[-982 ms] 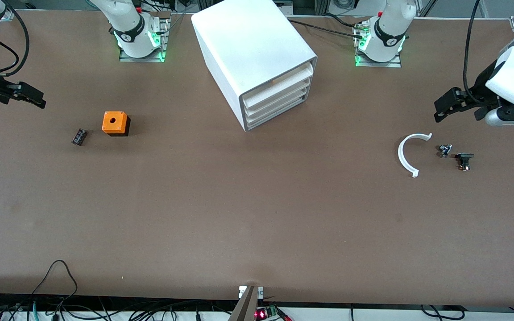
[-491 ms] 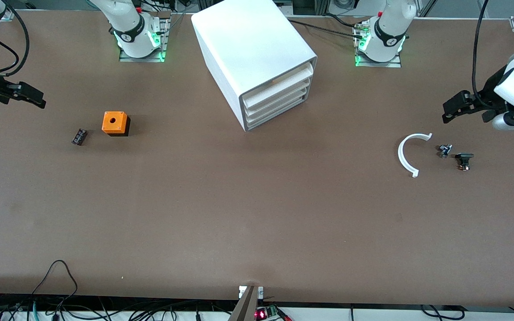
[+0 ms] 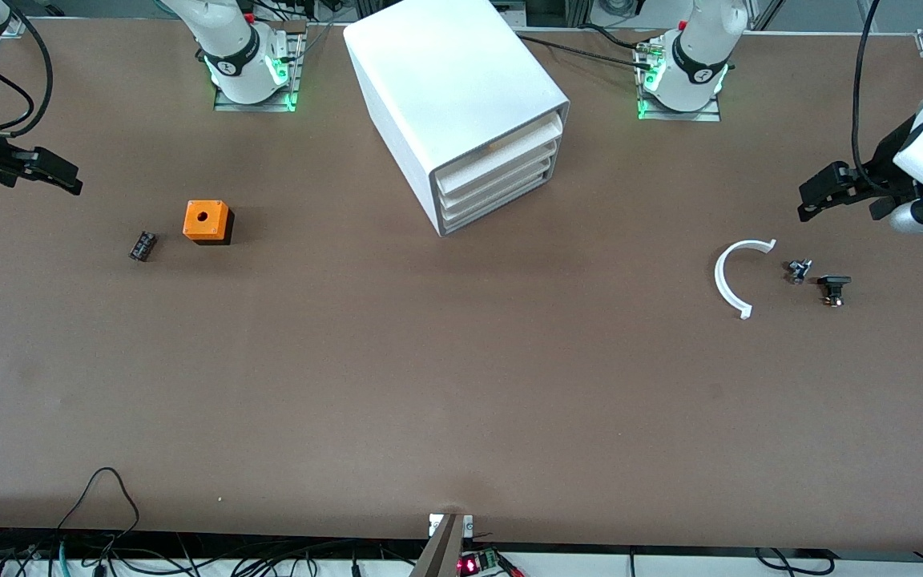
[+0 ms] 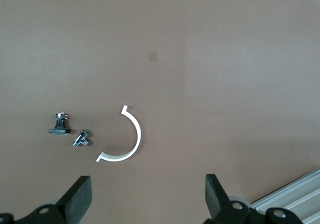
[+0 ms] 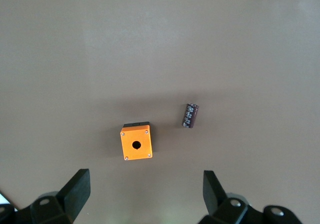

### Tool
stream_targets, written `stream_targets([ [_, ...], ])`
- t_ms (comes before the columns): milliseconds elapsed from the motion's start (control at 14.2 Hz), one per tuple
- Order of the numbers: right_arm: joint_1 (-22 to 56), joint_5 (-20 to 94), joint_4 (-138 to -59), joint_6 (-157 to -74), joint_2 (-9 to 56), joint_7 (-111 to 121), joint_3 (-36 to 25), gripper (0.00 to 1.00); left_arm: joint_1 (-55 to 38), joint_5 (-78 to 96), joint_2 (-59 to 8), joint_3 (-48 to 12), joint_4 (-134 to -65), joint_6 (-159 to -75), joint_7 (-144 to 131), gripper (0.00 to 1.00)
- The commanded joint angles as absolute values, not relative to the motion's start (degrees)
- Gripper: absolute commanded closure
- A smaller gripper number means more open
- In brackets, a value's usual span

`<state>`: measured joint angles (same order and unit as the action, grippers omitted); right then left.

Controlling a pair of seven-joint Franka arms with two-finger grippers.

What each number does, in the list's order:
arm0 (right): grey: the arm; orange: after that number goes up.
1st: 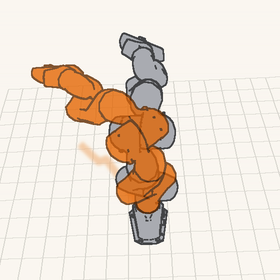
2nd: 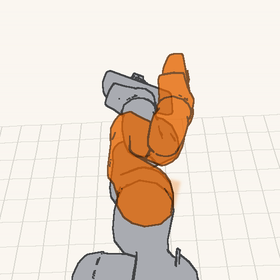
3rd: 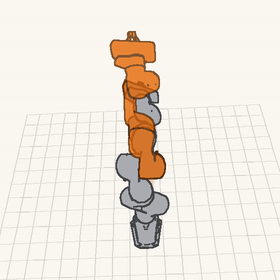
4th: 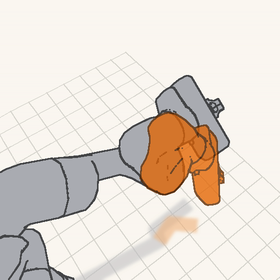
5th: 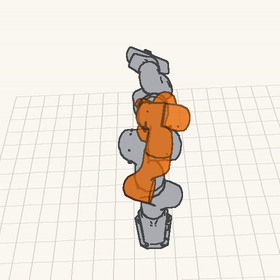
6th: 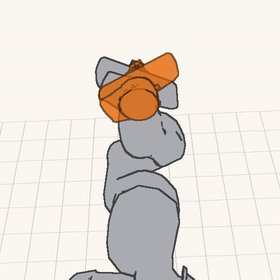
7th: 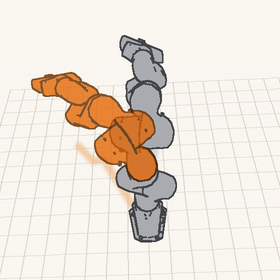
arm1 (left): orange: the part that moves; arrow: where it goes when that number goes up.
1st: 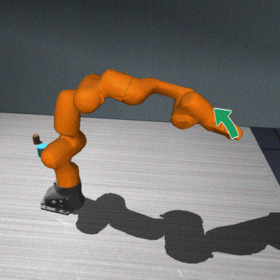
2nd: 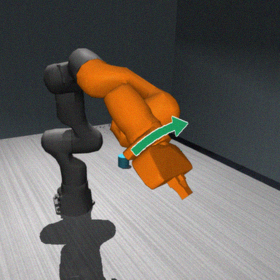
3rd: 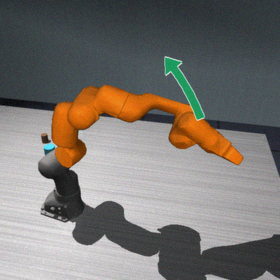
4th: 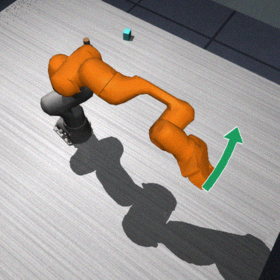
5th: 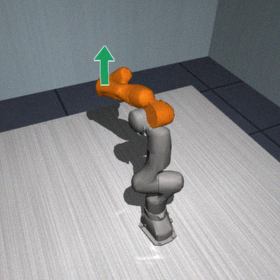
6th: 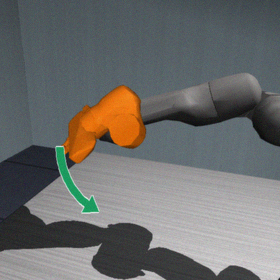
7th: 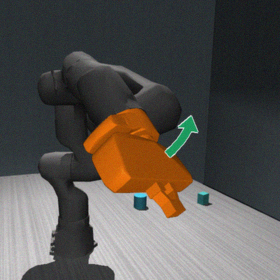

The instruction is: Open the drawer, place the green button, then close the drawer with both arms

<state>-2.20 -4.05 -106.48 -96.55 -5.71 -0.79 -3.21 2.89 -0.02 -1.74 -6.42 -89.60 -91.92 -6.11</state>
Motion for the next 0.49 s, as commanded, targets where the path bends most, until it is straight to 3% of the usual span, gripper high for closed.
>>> stream_targets([
  [0,-2.4,-3.3,-108.0,-96.9,-7.3,0.4,-3.6,0.00,3.0,-0.6,-2.1,-6.3,-88.2,-90.4,-4.7,0.00],
  [421,-2.3,-3.3,-108.1,-96.9,-7.3,0.4,-3.6,0.00,3.6,-0.6,-2.2,-6.5,-88.2,-90.4,-4.7,0.00],
])
